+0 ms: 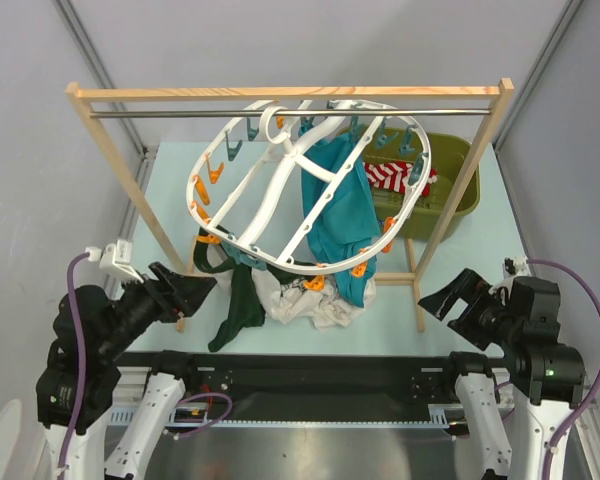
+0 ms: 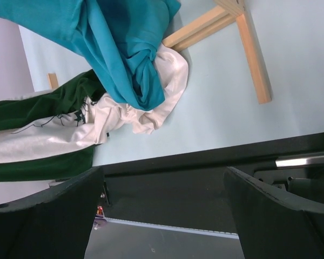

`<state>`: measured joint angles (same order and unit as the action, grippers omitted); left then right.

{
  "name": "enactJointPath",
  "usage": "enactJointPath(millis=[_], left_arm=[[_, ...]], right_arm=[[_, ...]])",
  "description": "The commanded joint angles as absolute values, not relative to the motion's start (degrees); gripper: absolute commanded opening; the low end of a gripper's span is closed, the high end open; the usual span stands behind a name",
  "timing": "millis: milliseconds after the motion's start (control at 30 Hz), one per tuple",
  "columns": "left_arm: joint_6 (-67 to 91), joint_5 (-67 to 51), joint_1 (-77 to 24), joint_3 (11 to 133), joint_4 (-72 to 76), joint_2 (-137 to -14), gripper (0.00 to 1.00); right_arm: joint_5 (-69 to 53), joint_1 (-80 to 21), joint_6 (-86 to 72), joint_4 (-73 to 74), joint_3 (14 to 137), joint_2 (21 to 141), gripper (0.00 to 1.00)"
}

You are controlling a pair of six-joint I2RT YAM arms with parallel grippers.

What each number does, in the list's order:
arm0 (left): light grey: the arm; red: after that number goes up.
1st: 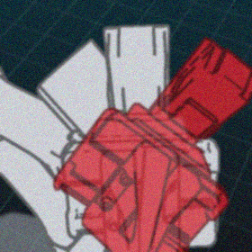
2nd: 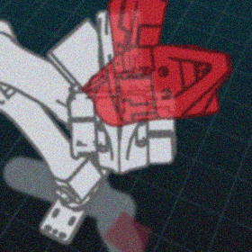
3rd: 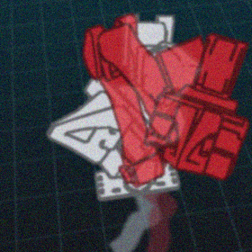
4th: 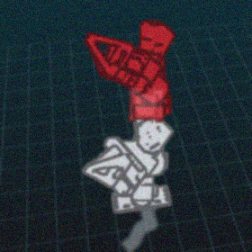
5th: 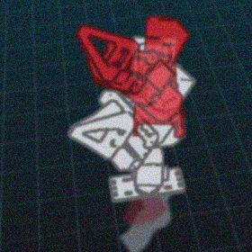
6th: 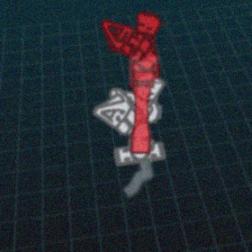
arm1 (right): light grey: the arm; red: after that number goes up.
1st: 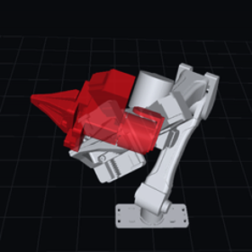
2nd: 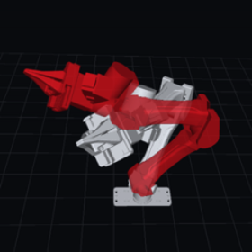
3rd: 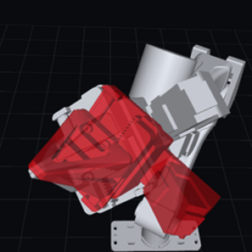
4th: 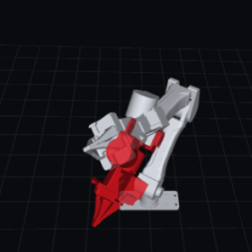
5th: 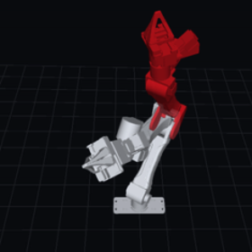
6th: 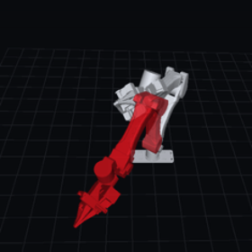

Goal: Clip the socks to the hanger
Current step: Open the clamp at the hanger.

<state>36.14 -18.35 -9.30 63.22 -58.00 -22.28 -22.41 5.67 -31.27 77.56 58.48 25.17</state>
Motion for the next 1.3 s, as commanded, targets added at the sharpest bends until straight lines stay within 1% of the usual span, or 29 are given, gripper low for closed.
enactJointPath(millis=[0, 67, 167, 200, 233, 267, 367, 433, 467, 500, 533, 567, 600, 667, 767, 800, 833, 867, 933, 1000, 1033, 1067, 1167, 1233, 1267], left_arm=[[36.57, -21.7, -9.23, 68.1, -54.67, -21.8, 0.72], [35.95, -23.2, -9.23, 69.69, -52.39, -22.06, 0.66], [35.6, -28.2, -9.23, 72.59, -49.32, -23.2, 0.63], [35.77, -29.87, -9.23, 73.47, -46.96, -23.64, 0.62], [35.95, -34.06, -9.23, 73.91, -45.45, -24.69, 0.61], [36.03, -36.1, -9.23, 74.35, -44.22, -25.48, 0.58], [34.37, -40.34, -9.23, 79.09, -45.09, -29.42, 0.59], [34.01, -41.74, -8.97, 81.56, -45.0, -30.14, 0.59], [34.45, -43.49, -8.88, 81.39, -44.13, -30.41, 0.6], [34.63, -44.29, -8.27, 81.39, -43.77, -30.5, 0.59], [34.72, -44.99, -7.83, 81.21, -42.73, -30.5, 0.59], [35.59, -47.18, -7.21, 80.95, -41.76, -30.15, 0.58], [36.38, -48.33, -5.64, 79.99, -40.62, -30.06, 0.58], [37.35, -50.78, -3.79, 79.98, -39.2, -29.97, 0.58], [37.18, -52.56, -0.18, 80.77, -39.1, -30.76, 0.56], [36.92, -52.99, 3.74, 81.47, -39.63, -31.37, 0.56], [36.74, -53.35, 5.26, 81.65, -39.9, -32.07, 0.57], [35.69, -53.61, 6.32, 81.91, -41.03, -32.52, 0.58], [33.94, -52.13, 7.21, 83.05, -42.44, -34.88, 0.59], [32.0, -50.89, 7.21, 83.84, -42.98, -36.9, 0.6], [31.64, -50.89, 7.21, 84.37, -43.41, -39.09, 0.59], [31.9, -50.98, 7.12, 84.55, -43.5, -40.16, 0.57], [31.03, -47.21, 4.76, 85.34, -42.8, -41.3, 0.57], [30.76, -44.75, 0.28, 84.03, -43.07, -41.66, 0.57], [30.07, -39.86, -3.65, 83.33, -42.81, -41.75, 0.57]], right_arm=[[-23.38, 5.45, -29.19, 79.01, 63.45, 26.89, 1.0], [-24.34, 5.45, -27.95, 78.05, 66.61, 28.38, 1.0], [-26.45, 5.19, -27.51, 76.73, 70.73, 30.14, 1.0], [-28.37, 5.1, -26.29, 76.29, 71.8, 30.67, 1.0], [-30.65, 4.92, -24.8, 75.42, 72.94, 31.46, 1.0], [-34.07, 4.75, -23.48, 75.32, 74.52, 31.81, 1.0], [-38.74, 3.96, -19.87, 74.19, 82.16, 32.78, 1.0], [-40.59, 1.33, -20.39, 73.04, 87.79, 33.48, 0.96], [-45.22, 0.71, -20.56, 70.51, 88.93, 33.83, 0.94], [-47.26, 0.44, -20.91, 69.01, 89.82, 34.01, 0.9], [-48.76, 0.18, -23.35, 67.6, 90.17, 34.45, 0.89], [-53.22, 0.18, -24.68, 64.02, 89.39, 34.71, 0.87], [-55.7, 0.18, -26.18, 62.07, 88.6, 36.11, 0.81], [-59.83, 0.44, -30.92, 55.68, 87.01, 37.17, 0.79], [-60.55, 0.18, -32.34, 52.91, 87.19, 39.63, 0.79], [-61.08, -1.39, -32.87, 52.3, 86.06, 40.33, 0.77], [-61.61, -2.02, -33.05, 51.86, 85.35, 41.82, 0.74], [-61.0, -3.41, -31.39, 52.73, 85.69, 42.53, 0.73], [-59.68, -4.74, -30.5, 53.78, 86.31, 44.55, 0.75], [-57.92, -6.23, -28.31, 55.98, 87.01, 46.4, 0.75], [-56.44, -6.85, -27.52, 57.73, 87.1, 47.19, 0.74], [-54.6, -7.46, -26.38, 59.22, 87.53, 48.76, 0.74], [-50.02, -12.11, -23.65, 61.34, 88.5, 51.05, 0.73], [-47.21, -17.38, -23.99, 60.39, 88.16, 51.42, 0.74], [-43.98, -19.23, -24.34, 59.77, 87.63, 51.33, 0.74]])
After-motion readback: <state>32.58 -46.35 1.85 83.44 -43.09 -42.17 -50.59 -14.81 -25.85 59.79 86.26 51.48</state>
